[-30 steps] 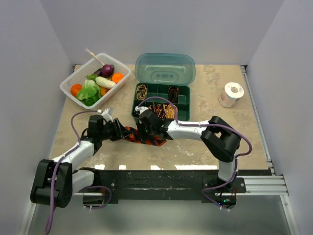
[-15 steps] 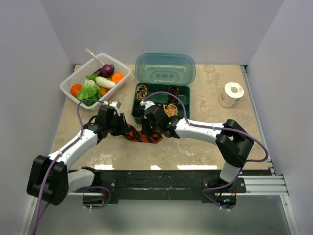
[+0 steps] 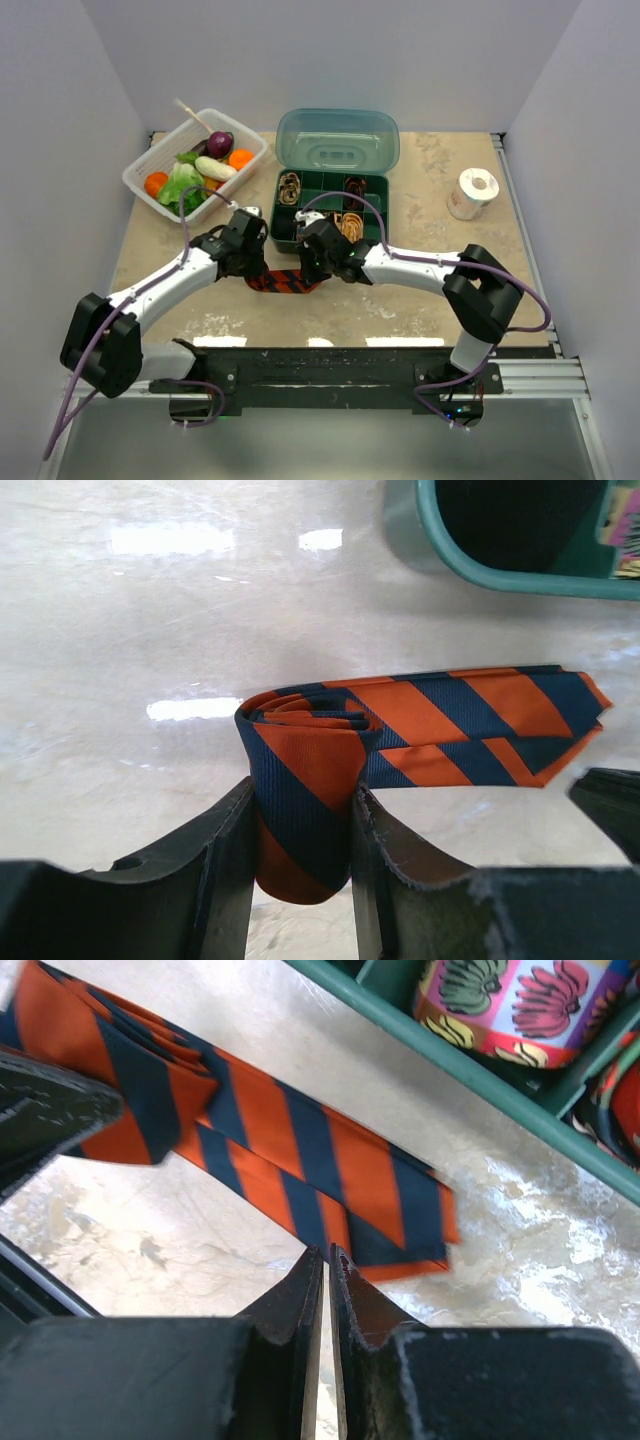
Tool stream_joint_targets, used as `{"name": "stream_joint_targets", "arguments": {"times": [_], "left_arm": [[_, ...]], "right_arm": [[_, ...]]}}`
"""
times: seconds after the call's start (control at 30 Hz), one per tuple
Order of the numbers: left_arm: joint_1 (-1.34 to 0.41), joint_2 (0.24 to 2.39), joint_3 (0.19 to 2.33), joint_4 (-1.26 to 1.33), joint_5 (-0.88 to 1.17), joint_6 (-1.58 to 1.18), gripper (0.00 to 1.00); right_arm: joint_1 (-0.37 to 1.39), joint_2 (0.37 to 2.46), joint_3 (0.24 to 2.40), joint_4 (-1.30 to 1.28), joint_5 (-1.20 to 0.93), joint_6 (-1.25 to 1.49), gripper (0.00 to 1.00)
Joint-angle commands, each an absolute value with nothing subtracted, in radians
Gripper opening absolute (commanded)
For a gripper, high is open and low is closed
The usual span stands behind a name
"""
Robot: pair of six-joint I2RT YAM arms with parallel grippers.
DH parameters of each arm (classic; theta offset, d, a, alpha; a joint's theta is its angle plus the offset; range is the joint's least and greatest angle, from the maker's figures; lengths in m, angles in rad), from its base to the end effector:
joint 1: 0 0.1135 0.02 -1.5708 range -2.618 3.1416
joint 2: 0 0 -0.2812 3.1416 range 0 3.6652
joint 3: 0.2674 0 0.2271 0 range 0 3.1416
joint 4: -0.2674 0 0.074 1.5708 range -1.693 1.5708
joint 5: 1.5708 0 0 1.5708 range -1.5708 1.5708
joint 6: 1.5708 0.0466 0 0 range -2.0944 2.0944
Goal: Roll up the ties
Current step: Roll the tie at the center of the board.
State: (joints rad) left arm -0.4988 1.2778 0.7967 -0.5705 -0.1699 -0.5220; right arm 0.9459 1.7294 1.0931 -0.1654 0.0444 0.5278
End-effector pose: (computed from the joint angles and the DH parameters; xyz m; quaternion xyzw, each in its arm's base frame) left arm 0.1972 -0.0984 0.2304 -0.0329 0.9627 -0.0534 0.2632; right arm 0.2123 0.2908 0.2227 -0.1842 0.9083 0.2368 0.2916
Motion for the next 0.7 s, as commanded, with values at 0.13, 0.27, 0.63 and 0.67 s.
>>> {"name": "stream_joint_targets", "arguments": {"times": [0.13, 0.27, 0.63, 0.67], "left_arm": [[-0.662, 1.419, 0.968, -0.831, -0.582, -0.609, 0.39], [-0.681, 1.465, 0.980, -0.882, -0.647, -0.626, 0.40], [-0.762, 1.617, 1.074, -0.988, -0.756, -0.682, 0.39], [-0.768, 1.629, 1.080, -0.994, -0.758, -0.689, 0.39]], "right_arm": [[0.928, 1.655, 1.066, -0.176, 0.095, 0.512, 0.11], [0.908, 1.629, 1.048, -0.187, 0.110, 0.514, 0.11], [0.854, 1.578, 0.982, -0.193, 0.115, 0.511, 0.11], [0.848, 1.571, 0.979, -0.190, 0.115, 0.509, 0.11]]}}
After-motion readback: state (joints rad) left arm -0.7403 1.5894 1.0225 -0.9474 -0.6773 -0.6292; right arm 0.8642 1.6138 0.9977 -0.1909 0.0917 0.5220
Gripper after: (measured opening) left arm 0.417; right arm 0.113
